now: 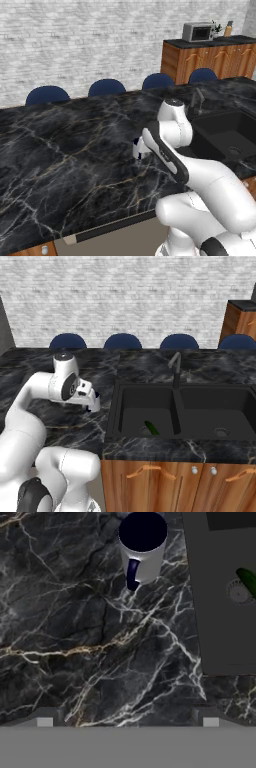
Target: Clear the mugs and bowl far away from the sink.
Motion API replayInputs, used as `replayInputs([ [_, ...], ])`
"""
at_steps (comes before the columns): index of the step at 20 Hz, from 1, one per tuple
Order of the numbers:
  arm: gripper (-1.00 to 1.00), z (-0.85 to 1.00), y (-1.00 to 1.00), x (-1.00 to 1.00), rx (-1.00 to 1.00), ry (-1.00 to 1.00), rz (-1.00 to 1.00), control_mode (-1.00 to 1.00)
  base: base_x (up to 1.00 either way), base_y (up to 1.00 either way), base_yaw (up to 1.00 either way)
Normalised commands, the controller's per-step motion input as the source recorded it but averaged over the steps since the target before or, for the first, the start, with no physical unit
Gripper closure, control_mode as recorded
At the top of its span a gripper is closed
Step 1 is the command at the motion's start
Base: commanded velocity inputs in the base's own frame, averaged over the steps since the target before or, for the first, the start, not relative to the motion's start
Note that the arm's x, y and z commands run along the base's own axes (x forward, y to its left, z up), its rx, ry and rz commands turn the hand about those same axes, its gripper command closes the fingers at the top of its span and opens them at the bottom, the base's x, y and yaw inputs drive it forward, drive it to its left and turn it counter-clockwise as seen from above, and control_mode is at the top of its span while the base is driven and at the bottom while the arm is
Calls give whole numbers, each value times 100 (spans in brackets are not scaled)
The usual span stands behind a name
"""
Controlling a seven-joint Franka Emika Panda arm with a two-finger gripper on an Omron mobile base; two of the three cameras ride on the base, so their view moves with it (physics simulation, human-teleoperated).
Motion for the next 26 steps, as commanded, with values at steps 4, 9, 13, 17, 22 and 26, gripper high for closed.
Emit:
replayInputs([
  [4, -100, -5, 0, 22, 0, 0, 0, -100, 0, 0, 0],
  [9, -100, -18, 3, 22, 0, 0, -1, -100, 0, 0, 0],
  [13, -100, -24, 3, 27, 0, 0, 0, -100, 0, 0, 0],
  [17, -100, -25, 8, 28, 0, 0, 0, -100, 0, 0, 0],
  [22, -100, -22, 10, 21, 0, 0, -1, -100, 0, 0, 0],
  [26, -100, -27, 2, 16, 0, 0, -1, -100, 0, 0, 0],
])
